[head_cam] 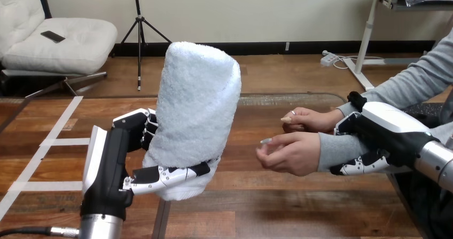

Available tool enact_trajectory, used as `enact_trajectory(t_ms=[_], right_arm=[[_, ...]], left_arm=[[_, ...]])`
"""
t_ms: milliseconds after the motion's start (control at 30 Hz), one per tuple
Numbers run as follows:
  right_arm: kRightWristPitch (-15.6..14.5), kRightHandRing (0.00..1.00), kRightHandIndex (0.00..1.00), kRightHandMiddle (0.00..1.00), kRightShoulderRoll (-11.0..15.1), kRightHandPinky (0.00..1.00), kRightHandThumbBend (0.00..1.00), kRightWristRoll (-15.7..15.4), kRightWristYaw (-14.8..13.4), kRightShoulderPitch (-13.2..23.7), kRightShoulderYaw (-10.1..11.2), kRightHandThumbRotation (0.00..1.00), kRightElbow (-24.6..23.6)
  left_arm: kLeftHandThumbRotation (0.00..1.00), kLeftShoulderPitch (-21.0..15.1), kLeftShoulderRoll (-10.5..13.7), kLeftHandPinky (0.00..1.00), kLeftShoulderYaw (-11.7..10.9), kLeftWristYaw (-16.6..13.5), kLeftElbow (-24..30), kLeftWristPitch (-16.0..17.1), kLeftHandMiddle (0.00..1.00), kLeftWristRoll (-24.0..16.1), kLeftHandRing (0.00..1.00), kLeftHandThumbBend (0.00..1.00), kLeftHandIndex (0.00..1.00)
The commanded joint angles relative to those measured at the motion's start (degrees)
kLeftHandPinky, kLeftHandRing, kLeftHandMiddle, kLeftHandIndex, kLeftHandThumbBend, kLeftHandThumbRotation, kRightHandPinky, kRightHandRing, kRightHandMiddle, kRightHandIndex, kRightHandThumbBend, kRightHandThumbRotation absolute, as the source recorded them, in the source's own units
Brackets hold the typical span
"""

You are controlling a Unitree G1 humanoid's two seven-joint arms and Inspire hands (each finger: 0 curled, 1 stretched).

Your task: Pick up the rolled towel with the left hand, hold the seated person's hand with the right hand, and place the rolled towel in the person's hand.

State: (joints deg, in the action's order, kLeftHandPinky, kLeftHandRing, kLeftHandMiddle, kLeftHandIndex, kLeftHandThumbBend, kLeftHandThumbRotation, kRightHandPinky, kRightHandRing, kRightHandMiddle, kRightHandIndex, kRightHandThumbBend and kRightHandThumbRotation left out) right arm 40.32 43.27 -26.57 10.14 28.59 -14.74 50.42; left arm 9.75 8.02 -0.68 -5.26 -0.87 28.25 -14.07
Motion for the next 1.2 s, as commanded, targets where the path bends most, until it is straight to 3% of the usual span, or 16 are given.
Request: enact_trajectory(t_ms=[0, 500, 733, 1167], right_arm=[[0.1, 0.28, 0.34, 0.34, 1.2, 0.24, 0.41, 1.7, 0.0, 5.2, 2.7, 0.18, -3.7], [-0.7, 0.3, 0.37, 0.36, 0.8, 0.26, 0.44, 2.7, 1.0, 5.0, 3.3, 0.15, -4.9], [-0.4, 0.31, 0.37, 0.36, 0.8, 0.27, 0.44, 2.5, 0.7, 4.8, 3.3, 0.14, -5.1], [-1.1, 0.31, 0.37, 0.36, 1.0, 0.27, 0.4, 3.0, 1.7, 4.4, 3.6, 0.28, -6.2]], left_arm=[[0.0, -6.6, 0.0, 0.26, -0.5, -1.0, -1.7, 1.0, 0.35, 0.2, 0.3, 0.67, 0.39], [0.0, -15.2, 2.7, 0.25, -0.8, -3.2, -15.3, 6.0, 0.35, -1.8, 0.3, 0.68, 0.39], [0.0, -19.0, 3.3, 0.26, -0.7, -3.8, -20.8, 6.4, 0.36, -2.3, 0.31, 0.68, 0.39], [0.0, -25.5, 4.4, 0.27, -0.2, -6.2, -31.1, 8.3, 0.37, -3.7, 0.32, 0.66, 0.4]])
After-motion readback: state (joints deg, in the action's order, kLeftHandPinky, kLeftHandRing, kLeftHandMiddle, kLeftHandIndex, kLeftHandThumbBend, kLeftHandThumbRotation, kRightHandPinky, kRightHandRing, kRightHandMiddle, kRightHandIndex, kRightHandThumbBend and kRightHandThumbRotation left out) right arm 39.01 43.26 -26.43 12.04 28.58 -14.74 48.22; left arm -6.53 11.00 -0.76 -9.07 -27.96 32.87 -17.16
